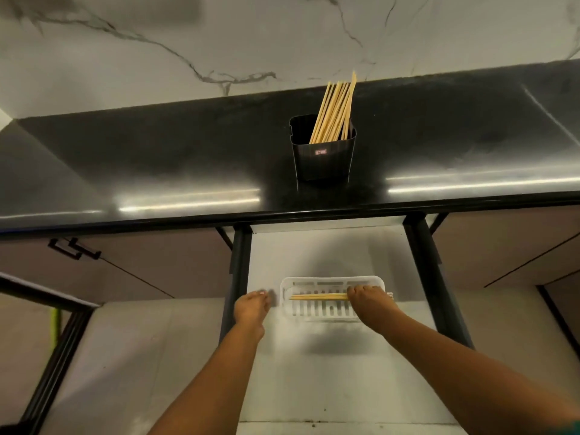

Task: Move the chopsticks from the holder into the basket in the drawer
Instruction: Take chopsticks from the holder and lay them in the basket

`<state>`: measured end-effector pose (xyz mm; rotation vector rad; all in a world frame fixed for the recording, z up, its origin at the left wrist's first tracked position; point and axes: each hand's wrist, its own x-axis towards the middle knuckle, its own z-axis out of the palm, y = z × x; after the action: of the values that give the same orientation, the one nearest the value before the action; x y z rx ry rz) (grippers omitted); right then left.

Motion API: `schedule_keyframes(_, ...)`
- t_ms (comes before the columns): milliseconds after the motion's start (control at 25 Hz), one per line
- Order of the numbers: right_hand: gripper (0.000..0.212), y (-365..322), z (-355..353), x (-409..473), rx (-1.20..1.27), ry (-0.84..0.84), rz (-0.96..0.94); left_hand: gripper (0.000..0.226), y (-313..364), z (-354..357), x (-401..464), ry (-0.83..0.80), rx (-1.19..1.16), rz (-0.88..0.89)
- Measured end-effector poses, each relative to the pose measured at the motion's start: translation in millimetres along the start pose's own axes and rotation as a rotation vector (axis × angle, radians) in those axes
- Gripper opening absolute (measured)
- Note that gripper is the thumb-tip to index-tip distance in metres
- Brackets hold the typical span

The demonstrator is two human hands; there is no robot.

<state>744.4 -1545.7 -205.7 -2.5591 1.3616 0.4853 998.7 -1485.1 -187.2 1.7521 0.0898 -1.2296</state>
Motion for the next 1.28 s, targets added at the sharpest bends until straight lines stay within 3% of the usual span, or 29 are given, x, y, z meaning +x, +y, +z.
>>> schedule_keyframes(120,0.029,-8.8,1.2,22.6,-0.056,-0.129,-0.027,0.036,-30.5,1.2,12.7,-0.057,0.358,-0.006)
schedule_keyframes(280,0.042,-16.4,12.7,38.5,-0.017,-0.256,-0.003,0.036,-54.0,9.0,17.6,-0.142,0.464,0.001)
schedule_keyframes(360,0.038,-16.2,15.9,42.8,0.043,-0.255,-0.002,0.034,-59.4,9.4,19.4,-0.152,0.537,0.019)
schedule_keyframes(480,0.028,-16.9,21.4,50.3,0.184,-0.195,-0.03,0.026,-60.7,9.5,19.7,-0.152,0.579,0.066)
schedule_keyframes(600,0.03,-19.2,23.3,54.6,0.22,-0.158,-0.063,0.034,-59.4,9.8,23.5,-0.197,0.612,0.083)
schedule_keyframes(1120,0.034,-24.3,26.5,49.1,0.457,-0.172,0.086,0.042,-56.8,7.5,29.3,-0.137,0.642,0.132)
schedule_keyframes(1280,0.031,-27.4,1.7,34.4,0.547,-0.082,0.143,0.044,-42.9,11.6,15.7,-0.079,0.7,0.307)
